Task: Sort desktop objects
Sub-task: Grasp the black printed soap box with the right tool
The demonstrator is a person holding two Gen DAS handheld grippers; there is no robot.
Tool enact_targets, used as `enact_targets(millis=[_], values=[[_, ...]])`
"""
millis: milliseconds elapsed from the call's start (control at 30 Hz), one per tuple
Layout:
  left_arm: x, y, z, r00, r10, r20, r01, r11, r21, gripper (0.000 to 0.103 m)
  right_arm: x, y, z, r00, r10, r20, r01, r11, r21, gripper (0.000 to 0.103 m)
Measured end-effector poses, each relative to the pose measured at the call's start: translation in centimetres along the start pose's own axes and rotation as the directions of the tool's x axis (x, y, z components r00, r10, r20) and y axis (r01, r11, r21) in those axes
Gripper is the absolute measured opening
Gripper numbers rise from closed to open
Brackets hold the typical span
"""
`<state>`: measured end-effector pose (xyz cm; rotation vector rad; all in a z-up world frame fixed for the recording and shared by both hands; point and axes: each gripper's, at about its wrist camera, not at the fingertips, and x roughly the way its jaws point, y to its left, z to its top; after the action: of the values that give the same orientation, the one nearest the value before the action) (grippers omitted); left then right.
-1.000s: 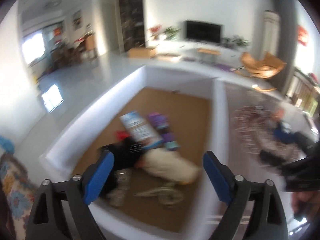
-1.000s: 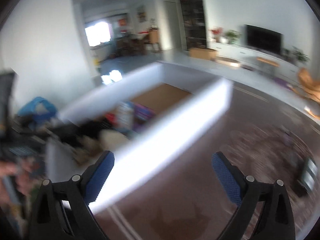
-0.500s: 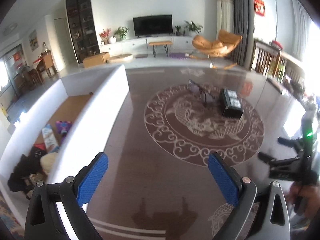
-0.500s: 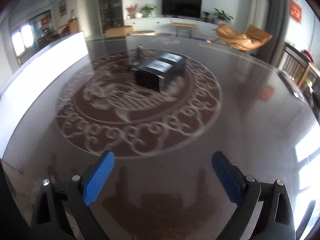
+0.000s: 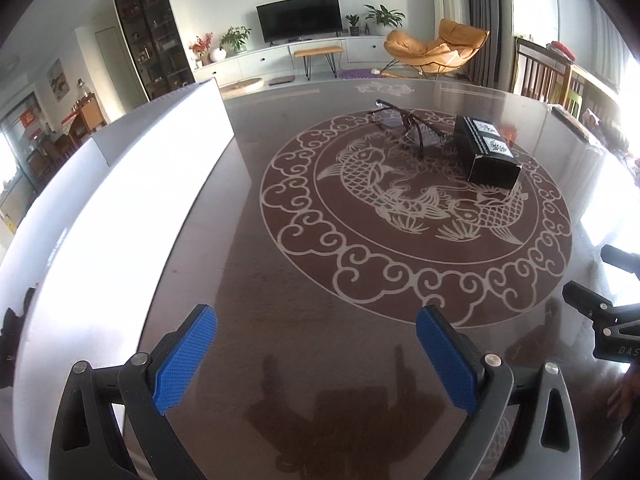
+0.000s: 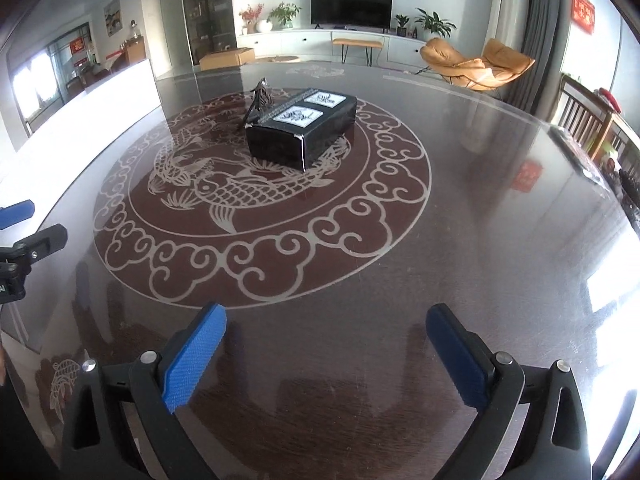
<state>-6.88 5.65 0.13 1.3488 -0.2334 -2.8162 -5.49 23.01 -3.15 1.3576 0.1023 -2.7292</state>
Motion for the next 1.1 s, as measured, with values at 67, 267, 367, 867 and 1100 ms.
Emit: enact_targets(millis=[67, 267, 367, 867, 1100], values=[[0.4, -0.2, 0.1, 1.0, 0.001, -0.002, -0.001, 1.0, 0.001, 0.102, 0.4, 0.1, 0.1, 1.0, -0.007, -0.018, 0.007, 1.0, -0.006, 0.102], [2.5, -0.7, 0.4, 1.0, 0.013, -0.028, -0.012, 1.0, 0.025, 0.102, 0.4, 0.2, 0.0, 1.0, -0.001, -0.022, 0.001, 1.0, -0.003, 0.103], [3.5, -0.2, 0.4, 0.999, 0.013, -0.033, -0.013, 1.0, 0.025, 0.103, 0.4, 0.2, 0.0, 1.0, 0.002, -0.024, -0.002, 1.0, 0.0, 0.103], [4.5, 2.0, -0.1, 0.994, -0.088, -0.059, 0.081, 0.991, -0.109, 0.103, 4.1, -0.1, 11.0, 0.992, 0.106, 0.065, -0.115, 0.981, 0.159, 0.103], [4.5, 2.0, -0.2, 0.994, -0.088, -0.059, 0.081, 0.991, -0.11, 0.103, 9.9, 1.4, 14.7, 0.997, 0.055, -0.047, -0.047, 0.986, 0.162, 0.103]])
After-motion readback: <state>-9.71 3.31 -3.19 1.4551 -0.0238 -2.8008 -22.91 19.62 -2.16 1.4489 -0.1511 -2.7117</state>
